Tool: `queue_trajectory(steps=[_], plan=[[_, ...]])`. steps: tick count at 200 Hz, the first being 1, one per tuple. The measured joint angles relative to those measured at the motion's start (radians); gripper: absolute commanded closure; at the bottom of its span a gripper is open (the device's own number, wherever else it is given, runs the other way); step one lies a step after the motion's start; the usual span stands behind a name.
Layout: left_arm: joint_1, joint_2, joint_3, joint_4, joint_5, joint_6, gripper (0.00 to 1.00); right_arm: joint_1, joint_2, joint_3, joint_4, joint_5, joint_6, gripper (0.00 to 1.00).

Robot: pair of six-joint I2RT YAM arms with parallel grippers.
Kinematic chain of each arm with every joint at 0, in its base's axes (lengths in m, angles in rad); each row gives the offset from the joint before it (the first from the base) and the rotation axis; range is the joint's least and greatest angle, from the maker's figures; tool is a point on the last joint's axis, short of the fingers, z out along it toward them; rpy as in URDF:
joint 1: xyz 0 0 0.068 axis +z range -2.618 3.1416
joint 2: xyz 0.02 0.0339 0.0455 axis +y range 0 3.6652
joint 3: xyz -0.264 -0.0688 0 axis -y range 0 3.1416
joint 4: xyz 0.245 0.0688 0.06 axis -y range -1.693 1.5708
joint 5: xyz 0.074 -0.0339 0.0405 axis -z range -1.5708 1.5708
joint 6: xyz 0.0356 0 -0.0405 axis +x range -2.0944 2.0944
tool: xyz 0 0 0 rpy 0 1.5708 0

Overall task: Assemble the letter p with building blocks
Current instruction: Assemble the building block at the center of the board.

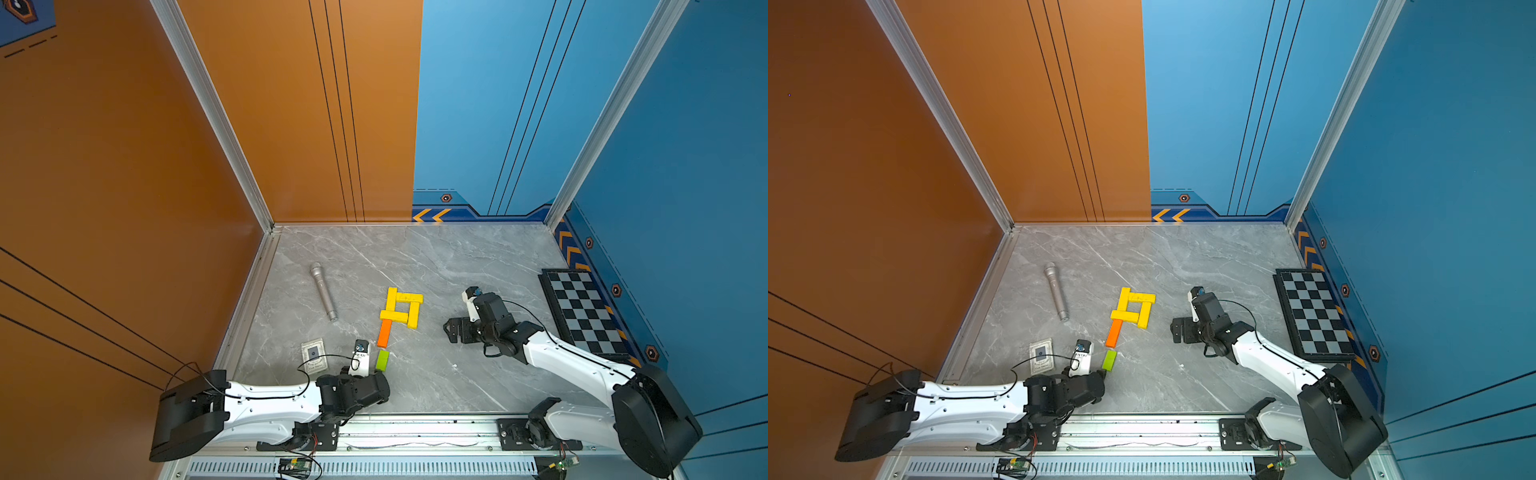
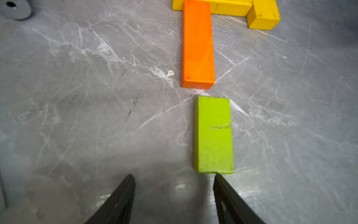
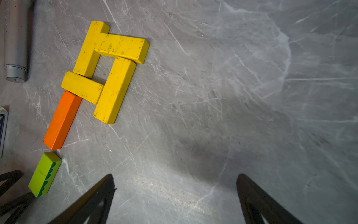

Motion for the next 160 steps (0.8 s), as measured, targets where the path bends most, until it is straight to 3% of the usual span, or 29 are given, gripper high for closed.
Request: queue_trajectory(steps=[85, 97, 104, 107, 113, 115, 136, 160], plan=[[-0.025, -0.056, -0.002, -0.085, -0.008, -0.005, 0.31, -0.010, -0.001, -0.026, 0.041, -0.037, 0.001, 0.01], [-0.034, -0.091, -0.005, -0.109, -0.009, -0.001, 0.31, -0.002, -0.012, -0.048, 0.073, -0.061, 0.003, 0.20], [-0.036, -0.116, -0.006, -0.124, -0.016, 0.003, 0.33, 0.008, -0.021, -0.058, 0.083, -0.072, 0.006, 0.41], [-0.036, -0.127, -0.006, -0.129, -0.020, 0.006, 0.34, 0.013, -0.024, -0.060, 0.086, -0.078, -0.003, 0.53], [-0.035, -0.151, -0.006, -0.141, -0.028, 0.011, 0.37, 0.025, -0.028, -0.062, 0.092, -0.085, 0.000, 0.93], [-0.035, -0.158, -0.006, -0.146, -0.031, 0.014, 0.38, 0.030, -0.029, -0.062, 0.094, -0.087, 0.001, 1.00], [0.003, -0.236, -0.006, -0.188, -0.046, 0.047, 0.45, 0.080, -0.023, -0.061, 0.137, -0.104, 0.003, 1.00], [0.128, -0.331, -0.014, -0.199, -0.023, 0.091, 0.53, 0.181, 0.043, -0.052, 0.201, -0.107, 0.010, 1.00]])
